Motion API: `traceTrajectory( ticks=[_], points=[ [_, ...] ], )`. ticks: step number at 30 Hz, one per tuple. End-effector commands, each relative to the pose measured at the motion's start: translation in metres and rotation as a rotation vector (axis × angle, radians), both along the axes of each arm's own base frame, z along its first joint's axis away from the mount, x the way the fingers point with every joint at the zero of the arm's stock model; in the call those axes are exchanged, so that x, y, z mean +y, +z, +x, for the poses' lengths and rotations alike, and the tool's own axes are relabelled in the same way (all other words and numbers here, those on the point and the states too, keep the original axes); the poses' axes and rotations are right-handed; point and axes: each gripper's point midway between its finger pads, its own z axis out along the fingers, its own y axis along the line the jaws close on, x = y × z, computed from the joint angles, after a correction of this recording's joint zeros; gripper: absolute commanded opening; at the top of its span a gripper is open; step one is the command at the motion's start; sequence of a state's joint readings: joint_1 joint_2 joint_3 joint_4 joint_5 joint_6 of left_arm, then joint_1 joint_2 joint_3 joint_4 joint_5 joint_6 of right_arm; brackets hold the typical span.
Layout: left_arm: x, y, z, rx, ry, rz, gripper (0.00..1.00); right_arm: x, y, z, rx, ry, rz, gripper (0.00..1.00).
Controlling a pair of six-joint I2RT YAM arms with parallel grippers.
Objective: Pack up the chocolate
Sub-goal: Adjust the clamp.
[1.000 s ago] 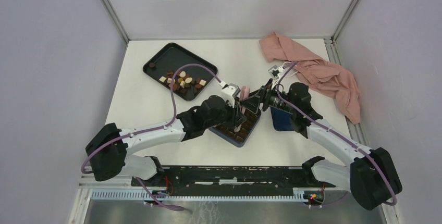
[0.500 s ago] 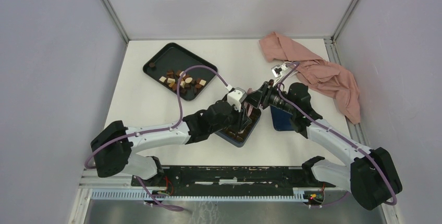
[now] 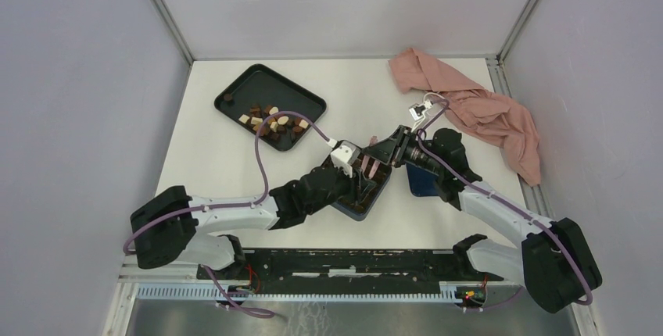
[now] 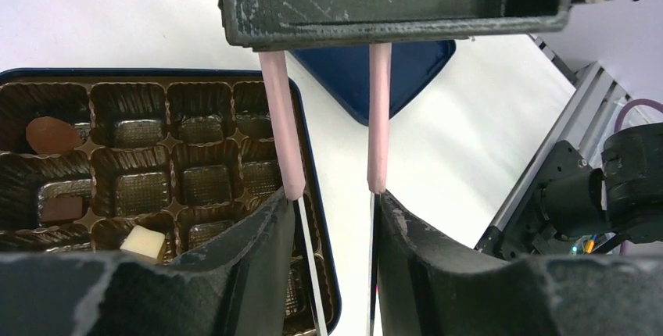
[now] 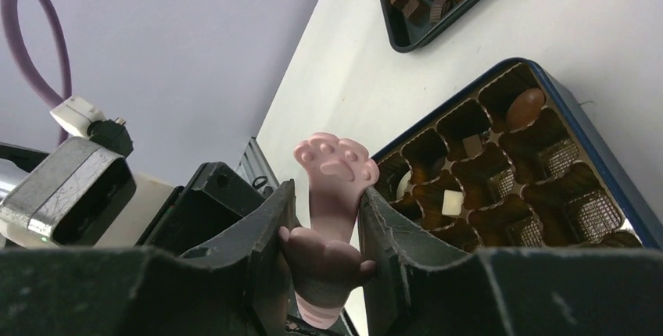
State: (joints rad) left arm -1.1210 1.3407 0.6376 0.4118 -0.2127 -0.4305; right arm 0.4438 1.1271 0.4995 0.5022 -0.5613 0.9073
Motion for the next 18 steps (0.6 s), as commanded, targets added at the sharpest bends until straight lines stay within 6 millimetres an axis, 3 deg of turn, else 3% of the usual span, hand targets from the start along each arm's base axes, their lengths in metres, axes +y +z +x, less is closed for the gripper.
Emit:
traceTrajectory(
  ticks=[1, 5, 18],
  points=[
    [-0.0034, 0.0345, 0.0038, -0.13, 0.039, -0.106, 0.47, -0.0002, 0.012, -0.0013, 0.023, 0.001, 0.076, 0.14],
    [-0.0112, 0.0303, -0.0014, -0.159, 0.043, -0.069, 0.45, -0.0029, 0.0106, -0.0011, 0.046, -0.009, 0.094, 0.13],
    [-0.0054, 0.033, 0.0016, -0.152, 0.109, -0.115, 0.4, -0.005, 0.0078, -0.003, 0.087, -0.016, 0.131, 0.16]
  ],
)
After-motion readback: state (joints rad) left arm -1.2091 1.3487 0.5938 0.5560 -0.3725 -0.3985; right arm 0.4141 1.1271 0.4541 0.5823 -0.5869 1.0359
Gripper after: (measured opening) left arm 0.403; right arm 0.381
